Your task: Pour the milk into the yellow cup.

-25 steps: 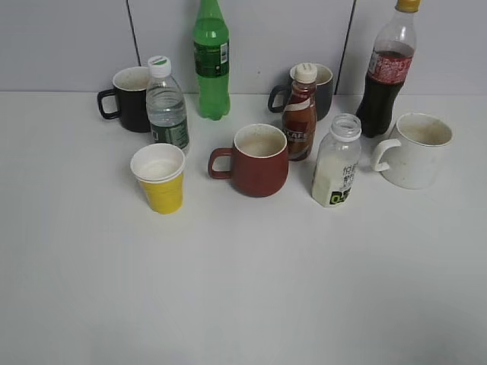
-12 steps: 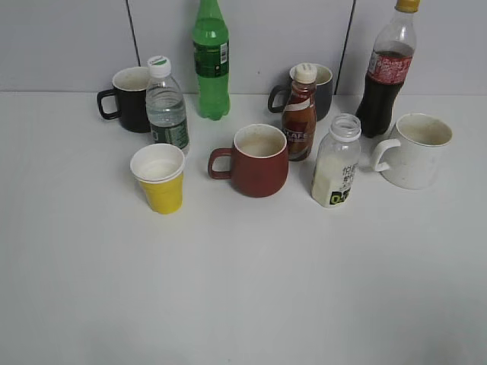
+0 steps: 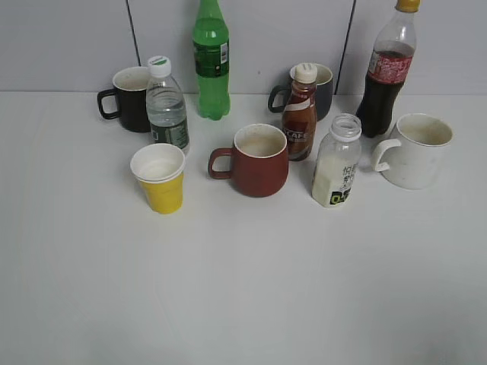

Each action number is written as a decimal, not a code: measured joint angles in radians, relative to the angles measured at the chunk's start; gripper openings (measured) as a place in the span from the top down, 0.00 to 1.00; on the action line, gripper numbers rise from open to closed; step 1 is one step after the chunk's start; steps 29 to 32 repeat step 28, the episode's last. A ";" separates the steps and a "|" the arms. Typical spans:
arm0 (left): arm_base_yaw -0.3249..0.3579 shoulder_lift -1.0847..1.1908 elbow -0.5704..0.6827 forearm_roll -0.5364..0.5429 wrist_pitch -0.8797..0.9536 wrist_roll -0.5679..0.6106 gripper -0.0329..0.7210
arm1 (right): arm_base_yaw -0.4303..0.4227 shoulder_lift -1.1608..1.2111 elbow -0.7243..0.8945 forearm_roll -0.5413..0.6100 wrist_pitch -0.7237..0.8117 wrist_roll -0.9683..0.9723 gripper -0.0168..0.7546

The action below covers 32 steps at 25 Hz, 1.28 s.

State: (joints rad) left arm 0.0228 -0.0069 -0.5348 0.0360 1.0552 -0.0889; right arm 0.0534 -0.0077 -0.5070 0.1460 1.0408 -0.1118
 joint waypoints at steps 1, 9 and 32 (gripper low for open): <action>0.000 0.000 0.000 0.000 0.000 0.000 0.29 | 0.000 0.000 0.000 0.000 0.000 0.000 0.29; 0.000 0.000 0.000 0.000 0.000 0.000 0.29 | 0.000 -0.001 0.000 0.000 0.000 0.000 0.29; 0.000 0.000 0.000 0.000 0.000 0.001 0.29 | 0.000 -0.002 0.000 0.000 0.000 0.000 0.29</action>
